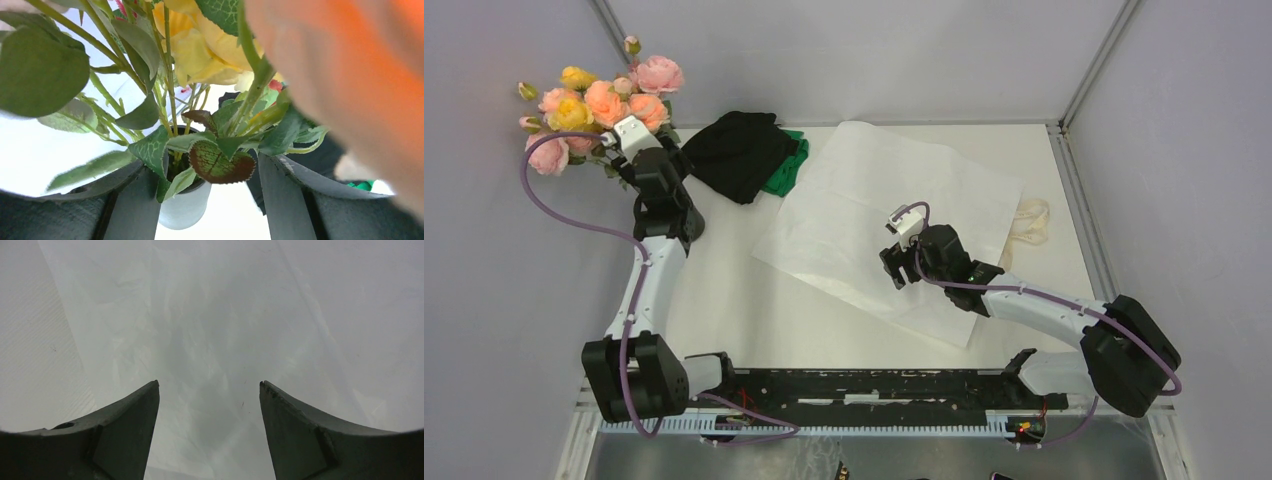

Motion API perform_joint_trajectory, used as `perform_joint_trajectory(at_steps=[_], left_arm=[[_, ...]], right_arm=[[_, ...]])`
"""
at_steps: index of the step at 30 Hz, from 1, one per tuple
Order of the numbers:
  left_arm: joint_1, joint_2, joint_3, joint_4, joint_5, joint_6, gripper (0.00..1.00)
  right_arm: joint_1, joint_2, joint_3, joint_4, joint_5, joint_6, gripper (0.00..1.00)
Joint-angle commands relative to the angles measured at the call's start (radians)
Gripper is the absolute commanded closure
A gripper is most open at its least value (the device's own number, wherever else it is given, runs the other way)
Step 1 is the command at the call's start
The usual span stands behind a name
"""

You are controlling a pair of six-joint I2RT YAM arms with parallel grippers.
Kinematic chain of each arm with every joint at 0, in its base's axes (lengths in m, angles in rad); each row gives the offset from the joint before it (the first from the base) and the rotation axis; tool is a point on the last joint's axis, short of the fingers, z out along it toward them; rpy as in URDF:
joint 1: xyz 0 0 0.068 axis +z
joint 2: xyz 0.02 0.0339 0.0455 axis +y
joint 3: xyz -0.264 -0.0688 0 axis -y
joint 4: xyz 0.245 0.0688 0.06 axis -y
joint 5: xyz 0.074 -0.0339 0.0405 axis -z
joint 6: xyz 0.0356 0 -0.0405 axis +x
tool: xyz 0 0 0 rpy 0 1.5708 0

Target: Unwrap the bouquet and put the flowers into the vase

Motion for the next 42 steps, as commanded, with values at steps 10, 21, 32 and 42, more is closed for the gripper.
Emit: perform_joint_trajectory(at_steps=[10, 21, 32, 42], left_arm=[[-0.074, -0.030, 0.004, -0.064, -0.037, -0.088, 0.28], [-0.101, -0.057, 0.043, -0.240, -0.077, -0.144, 0.16], [-0.245, -0.111, -0.051, -0.141, 0.049, -0.176, 0.17], [-0.376, -0.108, -0.078, -0.089, 0.045, -0.212, 0.00]], right_arm=[[0.000, 0.003, -0.004, 0.033, -0.003, 0.006, 0.21], [-0.001, -0.014, -0.005, 0.025, 0.014, 0.005, 0.21], [0.000, -0.011, 0.013, 0.002, 0.060, -0.002, 0.21], [0.000, -0.011, 0.017, -0.008, 0.093, 0.003, 0.21]])
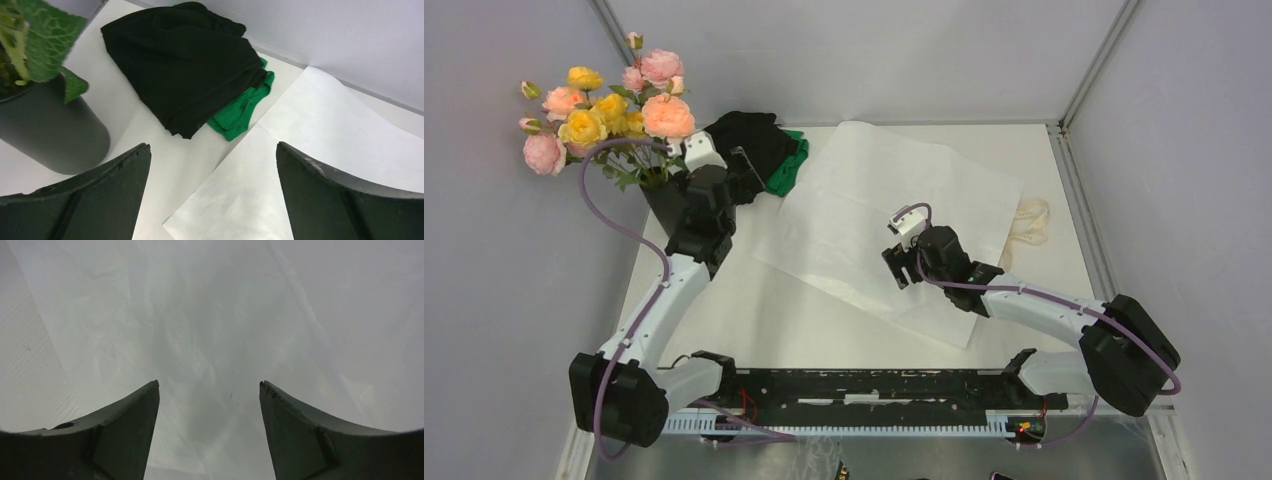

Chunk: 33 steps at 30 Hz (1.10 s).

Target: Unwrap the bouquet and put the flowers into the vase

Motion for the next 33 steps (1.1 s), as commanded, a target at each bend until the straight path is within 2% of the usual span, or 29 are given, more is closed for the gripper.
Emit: perform_joint_trajectory(at_steps=[1, 4, 9, 15, 33], left_arm=[[-0.056, 0.003, 0.009, 0.078, 0.018, -0.070, 0.00], [-0.104, 0.037, 0.014, 0.097, 0.016, -0.077, 0.00], [-0.158, 0.089, 0.068, 0.058, -0.067, -0.074, 0.00], [-0.161, 0.105, 0.092, 0.048, -0.091, -0.075, 0.02], [-0.161, 0.115, 0.071, 0.056, -0.020, -0.071, 0.01]], right_arm=[[0.000, -0.015, 0.023, 0.011, 0.038, 0.003, 0.21], [-0.001, -0.017, 0.022, 0.008, 0.045, 0.008, 0.21], [0.000, -0.025, 0.003, 0.011, 0.060, 0.019, 0.21], [0.000, -0.021, -0.001, 0.009, 0.068, 0.022, 0.21], [-0.001, -0.019, -0.016, 0.021, 0.079, 0.033, 0.21]])
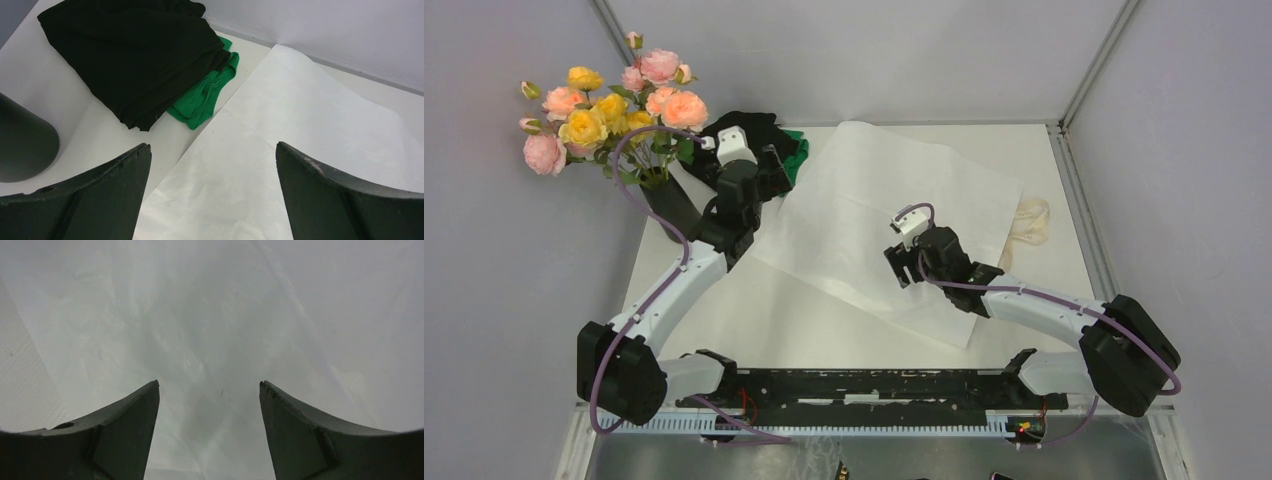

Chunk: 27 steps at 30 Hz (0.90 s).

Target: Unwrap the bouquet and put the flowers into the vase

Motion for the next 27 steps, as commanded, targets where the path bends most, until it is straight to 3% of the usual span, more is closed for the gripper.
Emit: perform_joint_trajectory(at_steps=[1, 27], left_arm=[[-0.002, 0.006, 0.016, 0.027, 0.018, -0.031, 0.01], [-0.003, 0.000, 0.000, 0.019, 0.022, -0.028, 0.01]], right_arm=[[0.000, -0.019, -0.014, 0.024, 0.023, 0.022, 0.21], [0.000, -0.026, -0.028, 0.032, 0.024, 0.037, 0.21]])
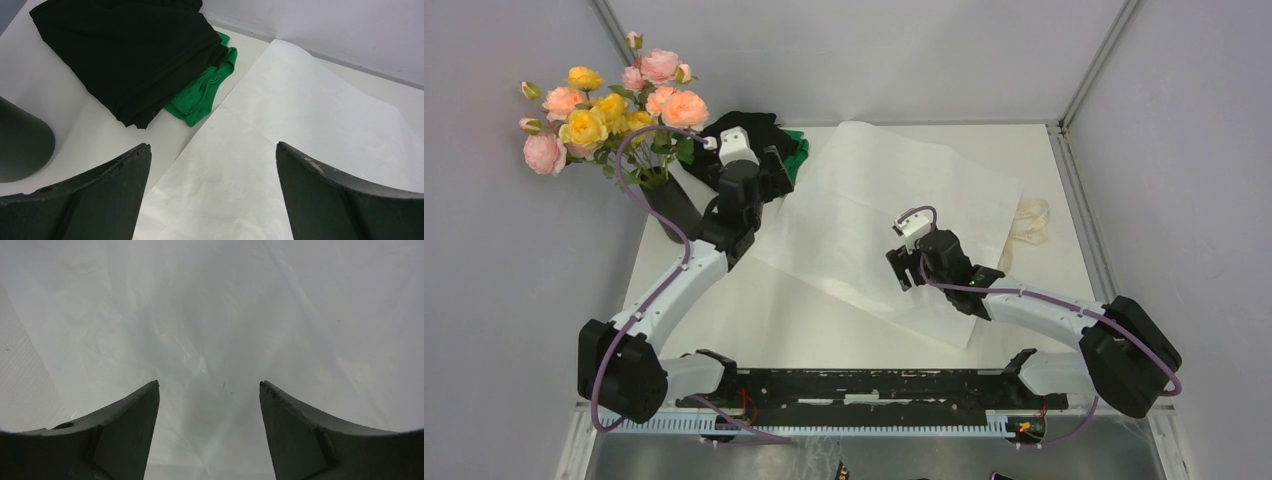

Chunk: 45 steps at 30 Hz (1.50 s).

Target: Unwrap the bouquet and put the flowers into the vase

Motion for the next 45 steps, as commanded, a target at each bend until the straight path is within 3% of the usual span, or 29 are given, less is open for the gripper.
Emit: perform_joint_trajectory(at_steps=[1, 37, 45], left_arm=[[-0.003, -0.009, 0.003, 0.019, 0.002, -0.027, 0.01], [-0.005, -0.010, -0.031, 0.021, -0.005, -0.048, 0.00], [-0.103, 0.033, -0.052, 0.075, 0.019, -0.087, 0.00]], right_arm=[[0.000, -0.019, 0.001, 0.026, 0.021, 0.011, 0.21], [0.000, -0.007, 0.003, 0.036, 0.026, 0.013, 0.21], [0.003, 0.037, 0.027, 0.060, -0.030, 0.032, 0.21]])
